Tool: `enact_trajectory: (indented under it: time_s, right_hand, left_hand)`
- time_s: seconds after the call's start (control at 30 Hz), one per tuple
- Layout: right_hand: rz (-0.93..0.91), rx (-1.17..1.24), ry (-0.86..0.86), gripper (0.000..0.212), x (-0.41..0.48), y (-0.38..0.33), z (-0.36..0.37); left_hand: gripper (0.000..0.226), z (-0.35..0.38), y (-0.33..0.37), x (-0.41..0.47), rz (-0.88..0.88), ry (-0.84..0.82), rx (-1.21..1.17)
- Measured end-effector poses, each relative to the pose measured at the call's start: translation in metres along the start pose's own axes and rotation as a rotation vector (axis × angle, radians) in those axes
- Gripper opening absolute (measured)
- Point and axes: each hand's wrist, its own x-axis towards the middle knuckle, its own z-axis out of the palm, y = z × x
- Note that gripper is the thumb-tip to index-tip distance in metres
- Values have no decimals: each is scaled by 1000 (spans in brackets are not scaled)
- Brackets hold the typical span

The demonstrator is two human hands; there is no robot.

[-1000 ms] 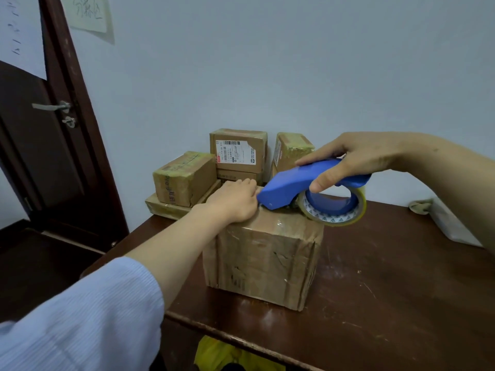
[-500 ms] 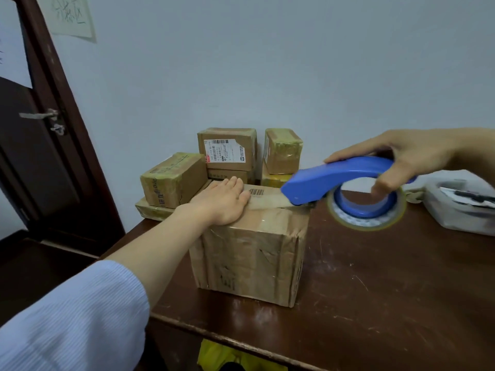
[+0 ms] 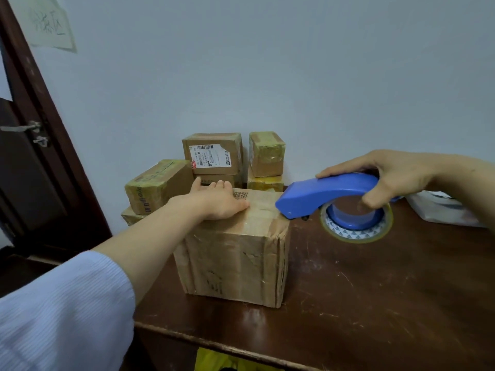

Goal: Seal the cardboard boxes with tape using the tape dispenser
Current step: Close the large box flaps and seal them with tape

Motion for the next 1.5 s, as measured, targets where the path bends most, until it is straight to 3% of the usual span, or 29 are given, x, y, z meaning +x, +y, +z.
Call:
enact_trajectory:
  time_s: [0.13,0.37,0.7,0.93,1.07,1.37,1.5]
  right_hand:
    - [15,3,-6,76,1,0,1]
    - [18,35,10,74,1,11,4]
    - [-36,147,37,74,-15,33,28]
    - [26,50,53,95,-58,61,26]
    - [83,32,-21,81,-47,43,37]
    - [156,-227,-149,71,-16,0,13]
    - [168,-300,-103,67,0,-23,2]
  left_hand:
    - [60,9,40,2,150,38,-96]
    - [66,12,51,9,80,7,-142]
    - [60,18,54,2,140,-3,-159]
    - [66,14,55,4,143,-21,-186]
    - [101,11,56,-4,121,-56,-186]
    - [86,11,60,0,114,-19,-128]
    - [81,13,60,1,114,6,-132]
